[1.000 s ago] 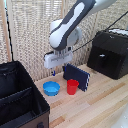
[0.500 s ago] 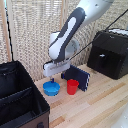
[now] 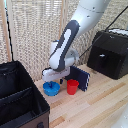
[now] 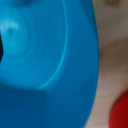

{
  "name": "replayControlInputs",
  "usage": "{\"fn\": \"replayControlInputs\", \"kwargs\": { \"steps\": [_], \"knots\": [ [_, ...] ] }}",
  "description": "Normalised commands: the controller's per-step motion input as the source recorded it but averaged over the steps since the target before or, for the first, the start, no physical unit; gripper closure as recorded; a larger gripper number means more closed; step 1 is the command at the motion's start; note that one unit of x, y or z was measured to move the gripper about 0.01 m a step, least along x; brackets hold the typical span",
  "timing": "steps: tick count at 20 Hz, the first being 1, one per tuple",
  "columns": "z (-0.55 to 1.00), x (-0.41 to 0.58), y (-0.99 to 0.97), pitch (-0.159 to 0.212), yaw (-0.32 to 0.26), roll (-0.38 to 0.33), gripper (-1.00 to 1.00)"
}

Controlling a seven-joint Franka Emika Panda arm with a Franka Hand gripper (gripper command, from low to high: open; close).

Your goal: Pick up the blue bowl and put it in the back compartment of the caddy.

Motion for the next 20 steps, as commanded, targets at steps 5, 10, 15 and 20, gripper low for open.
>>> {"fn": "replayControlInputs", "kwargs": {
  "steps": [5, 10, 15, 20],
  "knots": [
    [-0.03, 0.022, 0.01, 0.029, -0.005, -0.005, 1.00],
    [-0.01, 0.062, 0.04, 0.029, 0.000, 0.000, 1.00],
    [0.00, 0.029, 0.03, 0.022, 0.000, 0.000, 1.00],
    [0.52, 0.129, 0.07, 0.062, -0.048, 0.018, 1.00]
  ]
}}
